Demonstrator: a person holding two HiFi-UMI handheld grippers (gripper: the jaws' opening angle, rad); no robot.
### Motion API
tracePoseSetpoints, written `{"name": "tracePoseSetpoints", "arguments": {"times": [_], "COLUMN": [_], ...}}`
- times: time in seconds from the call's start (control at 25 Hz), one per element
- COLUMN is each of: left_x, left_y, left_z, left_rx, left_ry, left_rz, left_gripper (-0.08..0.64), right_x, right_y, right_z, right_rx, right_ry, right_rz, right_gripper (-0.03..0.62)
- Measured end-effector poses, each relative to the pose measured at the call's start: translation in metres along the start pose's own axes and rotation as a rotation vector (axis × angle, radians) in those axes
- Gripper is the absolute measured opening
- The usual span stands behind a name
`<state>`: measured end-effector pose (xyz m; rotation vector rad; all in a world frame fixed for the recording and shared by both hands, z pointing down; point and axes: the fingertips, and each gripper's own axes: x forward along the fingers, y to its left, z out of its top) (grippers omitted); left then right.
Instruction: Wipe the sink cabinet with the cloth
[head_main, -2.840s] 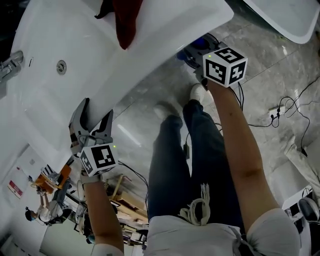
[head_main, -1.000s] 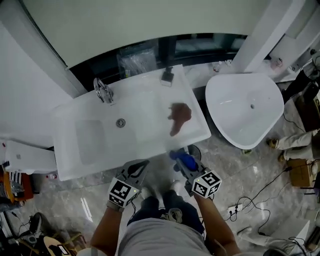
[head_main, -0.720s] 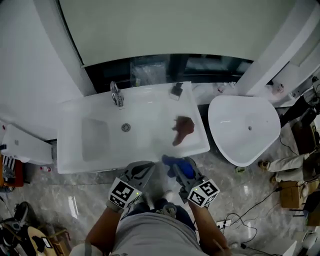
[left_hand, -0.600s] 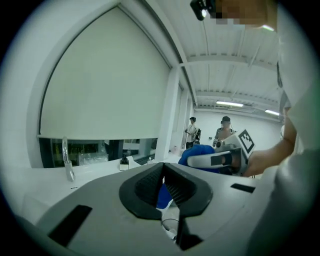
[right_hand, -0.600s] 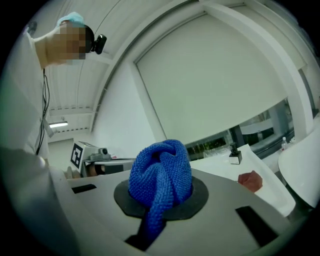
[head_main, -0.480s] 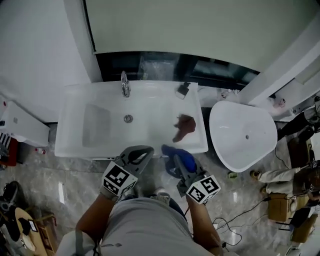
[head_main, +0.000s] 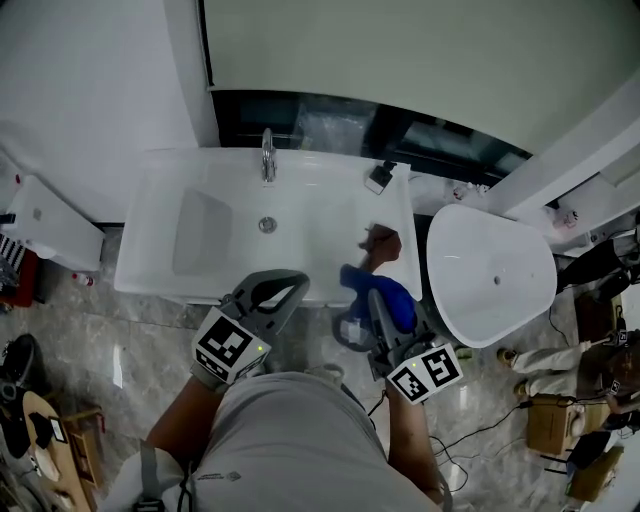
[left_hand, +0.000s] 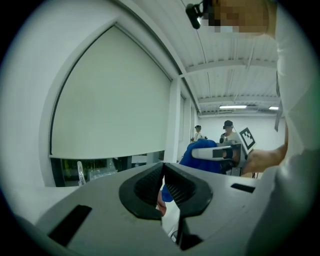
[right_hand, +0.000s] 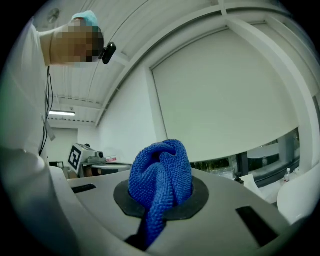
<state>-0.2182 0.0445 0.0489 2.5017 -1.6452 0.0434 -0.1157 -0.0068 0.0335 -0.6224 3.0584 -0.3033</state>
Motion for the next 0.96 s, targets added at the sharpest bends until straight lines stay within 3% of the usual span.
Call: {"name": "tracePoseSetpoints", "arguments": {"times": [0.24,0.96], "left_x": [-0.009,-0.015], "left_y": [0.012,0.007], "left_z": [0.007,0.021], "left_rx": [-0.021,-0.011], "left_ry": [-0.026,-0.068], "left_rz": [0.027,-0.004], "left_gripper": [0.02,0.02], "right_x": [0.006,0.011], "right_y": [0.009,0.013], "right_z": [0.008,0.009], "right_rx": [-0.025,0.0], "right_ry": [-0.012,-0.041], "right_rz": [0.013,0.0], "right_gripper": [0.035,0.034]}}
